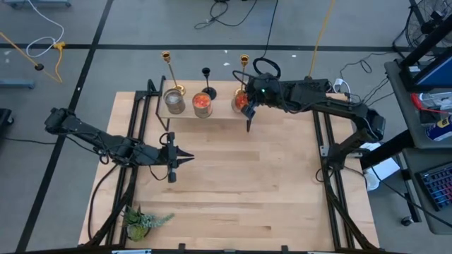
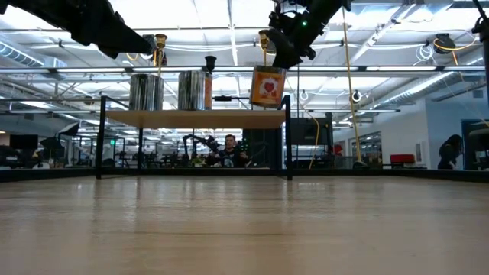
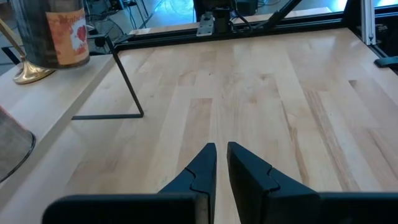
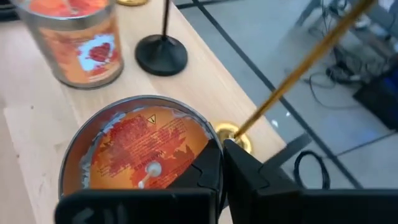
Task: Pick & Place candle stick holders
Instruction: Put the orange scented candle on the shelf
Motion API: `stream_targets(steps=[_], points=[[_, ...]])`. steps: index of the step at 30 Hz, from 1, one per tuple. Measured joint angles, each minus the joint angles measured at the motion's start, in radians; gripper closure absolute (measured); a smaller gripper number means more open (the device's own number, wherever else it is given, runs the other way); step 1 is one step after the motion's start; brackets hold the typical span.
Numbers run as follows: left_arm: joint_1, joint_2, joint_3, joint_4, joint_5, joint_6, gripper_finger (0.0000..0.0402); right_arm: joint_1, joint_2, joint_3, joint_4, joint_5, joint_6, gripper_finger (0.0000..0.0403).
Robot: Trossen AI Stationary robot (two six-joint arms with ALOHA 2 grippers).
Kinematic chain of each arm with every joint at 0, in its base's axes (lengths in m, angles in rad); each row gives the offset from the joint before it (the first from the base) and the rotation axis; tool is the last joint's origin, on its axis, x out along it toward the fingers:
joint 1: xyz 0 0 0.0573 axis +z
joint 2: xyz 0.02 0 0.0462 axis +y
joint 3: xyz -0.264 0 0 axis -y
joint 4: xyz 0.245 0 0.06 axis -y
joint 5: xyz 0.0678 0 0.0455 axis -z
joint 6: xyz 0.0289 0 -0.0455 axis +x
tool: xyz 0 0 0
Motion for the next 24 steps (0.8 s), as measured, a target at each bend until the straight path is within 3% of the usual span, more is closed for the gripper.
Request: stream_targets(steps=[8,14,24], points=[[0.0,0.0,0.0,0.0,0.0,-0.004,0.0355,-0.047,0.0,-0.024,-0.009,-0.016,0.088,0.0399],[0.0,0.0,0.0,0.0,0.0,-0.005,0.0355,-0.073,-0.003,-0.046,-0.001,-0.123,0.121,0.0399],[0.0,0.0,0.0,0.0,0.0,-0.008,0.0355,-0.081,0.0,-0.079,0.096,-0.131,0.116,0.0399]])
